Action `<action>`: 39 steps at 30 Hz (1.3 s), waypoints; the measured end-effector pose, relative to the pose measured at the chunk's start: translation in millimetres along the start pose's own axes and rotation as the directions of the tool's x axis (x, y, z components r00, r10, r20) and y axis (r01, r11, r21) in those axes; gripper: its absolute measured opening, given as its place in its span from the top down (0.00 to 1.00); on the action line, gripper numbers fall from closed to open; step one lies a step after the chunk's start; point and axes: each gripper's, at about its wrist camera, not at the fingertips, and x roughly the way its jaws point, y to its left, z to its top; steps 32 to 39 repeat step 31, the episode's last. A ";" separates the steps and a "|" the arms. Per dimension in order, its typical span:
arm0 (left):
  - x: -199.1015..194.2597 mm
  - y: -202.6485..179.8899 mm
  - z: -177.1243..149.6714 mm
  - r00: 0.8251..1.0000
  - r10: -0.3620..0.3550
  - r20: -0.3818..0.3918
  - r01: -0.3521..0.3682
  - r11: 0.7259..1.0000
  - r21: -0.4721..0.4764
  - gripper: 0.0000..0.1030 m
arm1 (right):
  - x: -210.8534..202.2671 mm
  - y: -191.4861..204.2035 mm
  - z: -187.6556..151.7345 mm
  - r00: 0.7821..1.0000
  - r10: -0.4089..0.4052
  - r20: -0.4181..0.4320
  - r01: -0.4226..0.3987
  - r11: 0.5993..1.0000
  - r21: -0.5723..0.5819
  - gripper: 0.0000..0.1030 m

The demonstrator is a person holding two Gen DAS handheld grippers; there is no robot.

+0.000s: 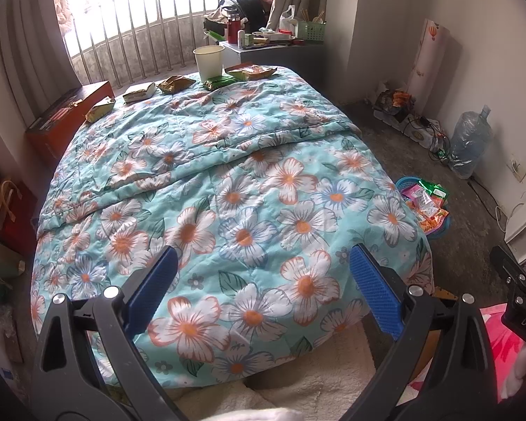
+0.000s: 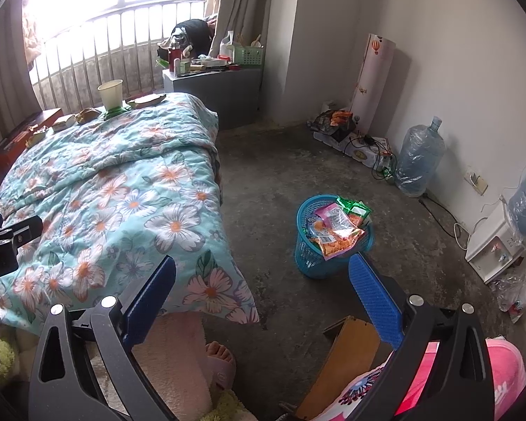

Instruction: Collect trash

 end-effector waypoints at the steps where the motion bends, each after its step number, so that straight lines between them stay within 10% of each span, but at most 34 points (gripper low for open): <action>1: -0.4 0.3 0.2 1.000 0.001 0.002 -0.001 1.000 0.000 0.09 | 0.0 0.4 -0.1 1.000 0.000 0.000 0.000 1.000 0.000 0.07; 39: -0.6 -0.2 1.1 1.000 0.000 0.001 0.000 1.000 -0.001 0.08 | -0.7 0.6 0.9 1.000 0.011 0.000 -0.011 1.000 0.001 0.07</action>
